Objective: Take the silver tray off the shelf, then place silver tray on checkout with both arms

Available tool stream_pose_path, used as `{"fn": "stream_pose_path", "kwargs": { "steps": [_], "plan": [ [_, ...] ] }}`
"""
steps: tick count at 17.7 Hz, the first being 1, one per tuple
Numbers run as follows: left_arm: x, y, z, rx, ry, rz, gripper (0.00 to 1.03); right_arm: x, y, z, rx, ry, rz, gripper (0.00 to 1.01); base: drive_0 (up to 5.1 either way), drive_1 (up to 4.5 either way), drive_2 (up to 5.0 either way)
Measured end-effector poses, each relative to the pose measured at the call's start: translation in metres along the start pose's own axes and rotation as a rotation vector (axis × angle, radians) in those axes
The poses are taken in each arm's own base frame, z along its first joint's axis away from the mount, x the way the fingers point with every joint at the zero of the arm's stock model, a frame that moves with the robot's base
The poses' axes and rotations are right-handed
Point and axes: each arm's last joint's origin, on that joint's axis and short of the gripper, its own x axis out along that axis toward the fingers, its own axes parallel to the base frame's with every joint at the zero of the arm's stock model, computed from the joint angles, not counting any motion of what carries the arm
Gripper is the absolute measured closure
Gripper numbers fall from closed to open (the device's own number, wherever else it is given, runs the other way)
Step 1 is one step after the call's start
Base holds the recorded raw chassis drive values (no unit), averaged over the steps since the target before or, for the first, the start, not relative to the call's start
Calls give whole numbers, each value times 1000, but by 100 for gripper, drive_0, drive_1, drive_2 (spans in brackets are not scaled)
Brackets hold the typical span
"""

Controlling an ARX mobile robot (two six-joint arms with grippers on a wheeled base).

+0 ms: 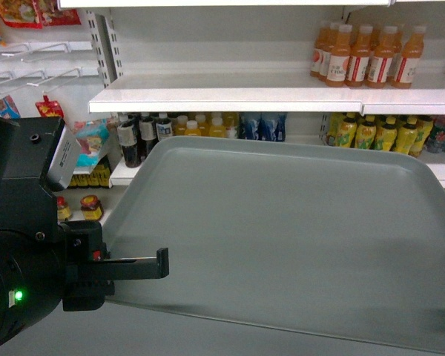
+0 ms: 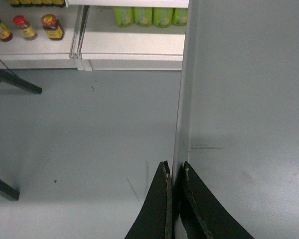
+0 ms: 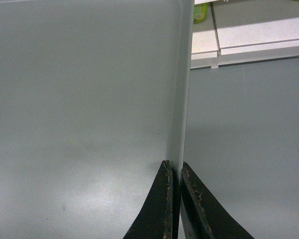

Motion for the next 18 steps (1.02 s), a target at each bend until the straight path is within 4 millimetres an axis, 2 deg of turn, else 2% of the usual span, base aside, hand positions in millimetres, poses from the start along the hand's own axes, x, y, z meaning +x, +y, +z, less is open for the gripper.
{"fn": "stream_pose_path", "kwargs": {
  "steps": [18],
  "plan": [
    [0, 0, 0, 0, 1, 1, 100, 0, 0, 0, 0, -1, 1, 98, 14, -414, 441]
  ]
}}
